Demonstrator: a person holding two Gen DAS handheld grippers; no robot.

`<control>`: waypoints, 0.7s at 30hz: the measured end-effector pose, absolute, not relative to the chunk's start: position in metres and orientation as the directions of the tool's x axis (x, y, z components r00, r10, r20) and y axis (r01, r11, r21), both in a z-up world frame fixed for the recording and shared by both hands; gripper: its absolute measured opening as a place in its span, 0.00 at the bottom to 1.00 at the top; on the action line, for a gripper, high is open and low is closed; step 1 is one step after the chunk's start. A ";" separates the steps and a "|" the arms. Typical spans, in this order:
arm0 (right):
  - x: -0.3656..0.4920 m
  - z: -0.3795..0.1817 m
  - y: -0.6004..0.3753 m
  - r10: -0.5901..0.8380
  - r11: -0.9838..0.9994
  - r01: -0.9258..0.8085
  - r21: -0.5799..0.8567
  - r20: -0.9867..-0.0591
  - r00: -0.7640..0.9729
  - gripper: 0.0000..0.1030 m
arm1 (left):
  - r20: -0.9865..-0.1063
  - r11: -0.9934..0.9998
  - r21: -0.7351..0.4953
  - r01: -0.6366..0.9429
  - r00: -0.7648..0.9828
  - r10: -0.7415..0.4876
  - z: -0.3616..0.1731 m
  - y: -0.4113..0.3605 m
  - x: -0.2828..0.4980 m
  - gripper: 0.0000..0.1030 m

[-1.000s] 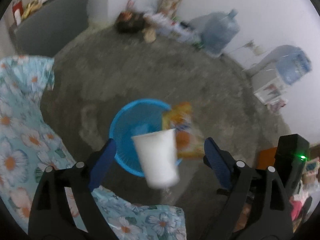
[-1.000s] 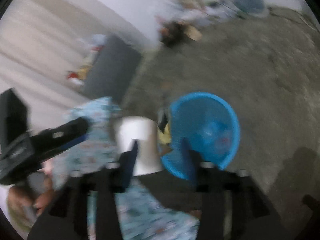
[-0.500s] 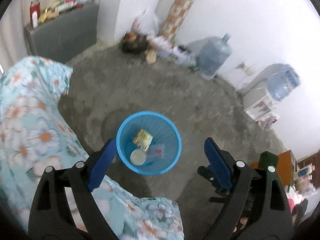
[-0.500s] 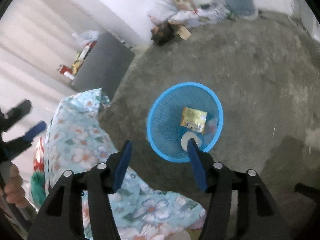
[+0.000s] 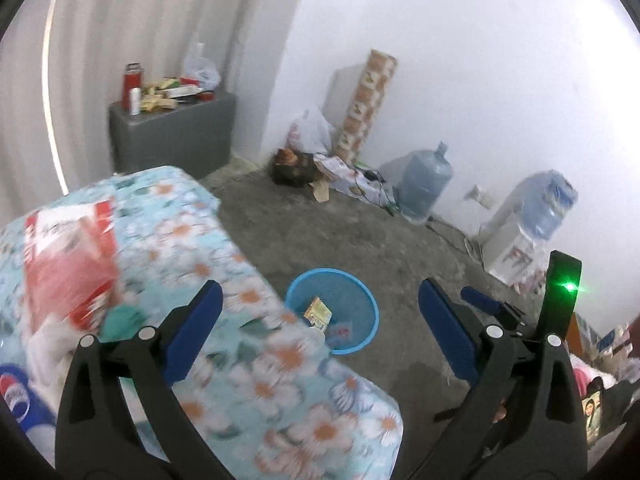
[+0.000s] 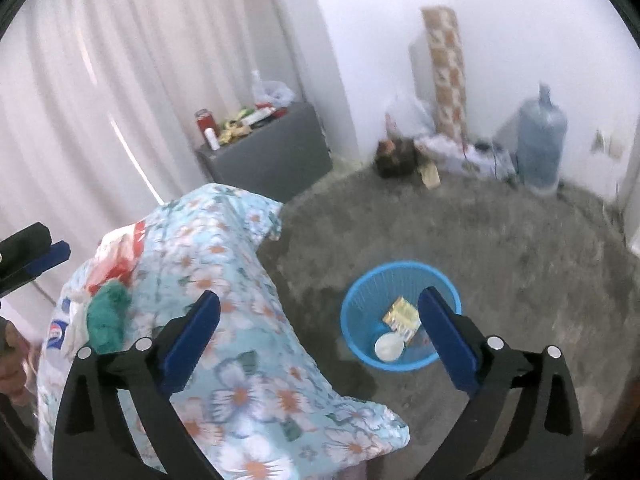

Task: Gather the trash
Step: 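Move both tools back over the trash pile on the bed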

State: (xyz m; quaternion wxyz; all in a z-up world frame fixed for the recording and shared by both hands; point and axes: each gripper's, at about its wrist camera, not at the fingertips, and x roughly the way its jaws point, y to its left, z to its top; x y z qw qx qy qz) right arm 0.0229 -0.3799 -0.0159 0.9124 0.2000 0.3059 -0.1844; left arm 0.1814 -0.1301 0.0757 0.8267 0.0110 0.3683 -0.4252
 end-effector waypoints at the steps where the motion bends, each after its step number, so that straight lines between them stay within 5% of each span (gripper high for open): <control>1: 0.024 -0.010 -0.370 -0.223 0.862 0.451 0.233 -0.624 0.749 0.94 | -0.623 0.648 -0.297 0.702 0.372 -0.688 0.076 -0.120 0.181 0.91; 12: 0.021 0.025 -0.304 -0.303 0.901 0.422 0.104 -0.547 0.781 0.94 | -0.551 0.716 -0.333 0.614 0.490 -0.676 0.087 -0.038 0.168 0.91; 21: 0.017 0.036 -0.265 -0.179 0.961 0.259 0.096 -0.496 0.850 0.94 | -0.500 0.750 -0.400 0.527 0.560 -0.661 0.075 0.034 0.145 0.91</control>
